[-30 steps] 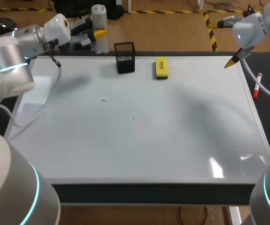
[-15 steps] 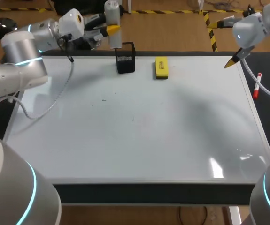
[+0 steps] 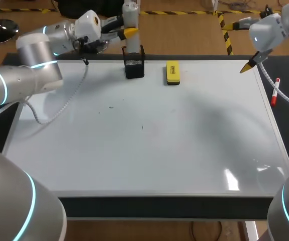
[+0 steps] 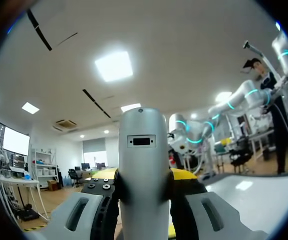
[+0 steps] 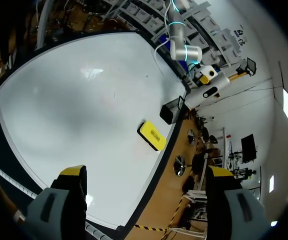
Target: Pick up the inspection probe, press it on each red-marked spot on the whiteboard one by one, put down the probe, pick up the eraser, and wipe off all the red marks.
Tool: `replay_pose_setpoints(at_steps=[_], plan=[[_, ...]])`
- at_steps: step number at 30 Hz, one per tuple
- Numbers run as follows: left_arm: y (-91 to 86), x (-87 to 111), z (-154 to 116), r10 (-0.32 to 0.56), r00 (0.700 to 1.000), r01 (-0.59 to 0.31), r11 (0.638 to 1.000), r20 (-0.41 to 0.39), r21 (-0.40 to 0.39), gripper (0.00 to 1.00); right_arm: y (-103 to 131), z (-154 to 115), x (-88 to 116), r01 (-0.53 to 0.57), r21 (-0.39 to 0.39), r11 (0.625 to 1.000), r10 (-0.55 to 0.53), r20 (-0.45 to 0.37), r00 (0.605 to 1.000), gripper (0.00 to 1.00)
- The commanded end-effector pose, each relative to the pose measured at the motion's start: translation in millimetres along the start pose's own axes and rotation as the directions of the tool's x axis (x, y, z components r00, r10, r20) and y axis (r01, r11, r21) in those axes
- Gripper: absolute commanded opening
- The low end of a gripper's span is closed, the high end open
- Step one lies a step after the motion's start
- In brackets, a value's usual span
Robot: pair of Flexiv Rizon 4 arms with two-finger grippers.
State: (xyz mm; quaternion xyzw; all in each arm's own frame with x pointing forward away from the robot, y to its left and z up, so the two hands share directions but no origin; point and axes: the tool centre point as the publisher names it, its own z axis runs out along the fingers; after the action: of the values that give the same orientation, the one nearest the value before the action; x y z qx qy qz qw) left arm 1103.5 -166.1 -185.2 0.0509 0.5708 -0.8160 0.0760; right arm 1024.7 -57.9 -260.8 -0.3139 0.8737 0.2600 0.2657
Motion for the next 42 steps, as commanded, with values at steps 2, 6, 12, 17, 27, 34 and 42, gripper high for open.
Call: replay_pose_setpoints(at_steps=[2, 6, 12, 17, 27, 34, 42], plan=[[12.2, -6.6, 4.8, -0.012, 0.999, 0.012, 1.000, -0.034, 0.020, 0.00, -0.7, 0.1, -0.6, 0.002, 0.000, 1.000, -0.002, -0.004, 1.000, 1.00], [16.2, -5.0, 5.7, -0.017, 1.000, 0.017, 1.000, -0.027, 0.004, 0.00, -0.7, 0.1, -0.6, 0.002, 0.000, 1.000, -0.002, -0.004, 1.000, 1.00], [24.3, -2.6, 0.3, -0.030, 1.000, 0.030, 1.000, -0.003, -0.007, 0.00, -0.7, 0.1, -0.6, 0.002, 0.000, 1.000, -0.002, -0.004, 1.000, 1.00], [31.1, -1.7, -4.2, -0.041, 0.999, 0.042, 0.999, 0.016, -0.015, 0.00, -0.7, 0.1, -0.6, 0.002, 0.000, 1.000, -0.002, -0.004, 1.000, 1.00], [51.1, -5.1, -12.3, -0.065, 0.997, 0.066, 0.997, 0.045, -0.031, 0.00, -0.7, 0.1, -0.6, 0.002, 0.000, 1.000, -0.002, -0.004, 1.000, 1.00], [64.6, -8.1, -18.1, -0.083, 0.995, 0.085, 0.996, 0.060, -0.022, 0.00, -0.7, 0.1, -0.6, 0.002, 0.000, 1.000, -0.002, -0.004, 1.000, 1.00], [75.5, -7.4, -23.2, -0.084, 0.995, 0.085, 0.996, 0.054, -0.017, 0.00, -0.7, 0.1, -0.6, 0.002, 0.000, 1.000, -0.002, -0.004, 1.000, 1.00]])
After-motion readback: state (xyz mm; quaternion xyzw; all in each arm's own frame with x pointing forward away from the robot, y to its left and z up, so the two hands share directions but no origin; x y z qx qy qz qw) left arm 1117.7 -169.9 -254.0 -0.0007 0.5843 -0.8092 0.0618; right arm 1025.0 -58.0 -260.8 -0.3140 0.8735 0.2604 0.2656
